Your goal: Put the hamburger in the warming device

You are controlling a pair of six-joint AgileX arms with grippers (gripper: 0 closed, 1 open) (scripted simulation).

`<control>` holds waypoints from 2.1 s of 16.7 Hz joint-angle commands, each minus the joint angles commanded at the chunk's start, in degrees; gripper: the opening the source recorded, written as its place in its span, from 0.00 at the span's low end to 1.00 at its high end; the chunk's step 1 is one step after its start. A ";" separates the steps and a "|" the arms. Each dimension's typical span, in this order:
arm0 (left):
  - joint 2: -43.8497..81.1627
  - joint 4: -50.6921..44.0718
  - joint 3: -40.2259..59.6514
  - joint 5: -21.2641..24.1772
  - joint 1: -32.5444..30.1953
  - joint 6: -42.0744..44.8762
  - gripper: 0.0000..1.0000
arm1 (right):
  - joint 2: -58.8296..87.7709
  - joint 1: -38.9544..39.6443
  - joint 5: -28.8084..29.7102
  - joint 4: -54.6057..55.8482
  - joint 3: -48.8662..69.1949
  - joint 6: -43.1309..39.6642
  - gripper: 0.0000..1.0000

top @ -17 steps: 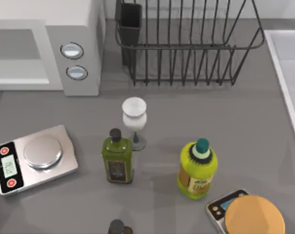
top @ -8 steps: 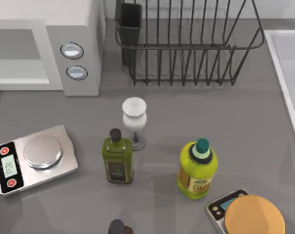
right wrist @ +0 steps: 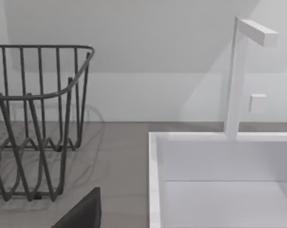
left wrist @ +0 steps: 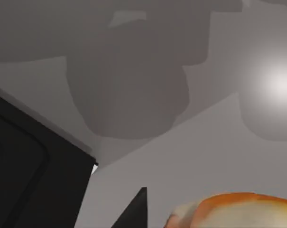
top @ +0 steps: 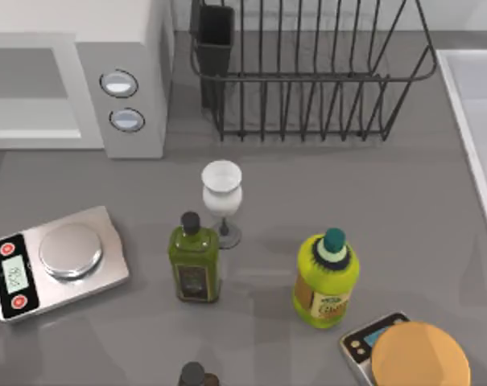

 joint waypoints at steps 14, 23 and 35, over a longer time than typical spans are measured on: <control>7.30 32.41 -2.57 5.66 -3.64 -23.35 0.00 | 0.00 0.00 0.00 0.00 0.00 0.00 1.00; 22.50 86.97 -8.11 12.33 -11.34 -54.94 0.00 | 0.00 0.00 0.00 0.00 0.00 0.00 1.00; 35.02 115.61 -13.65 14.91 -13.24 -75.59 0.00 | 0.00 0.00 0.00 0.00 0.00 0.00 1.00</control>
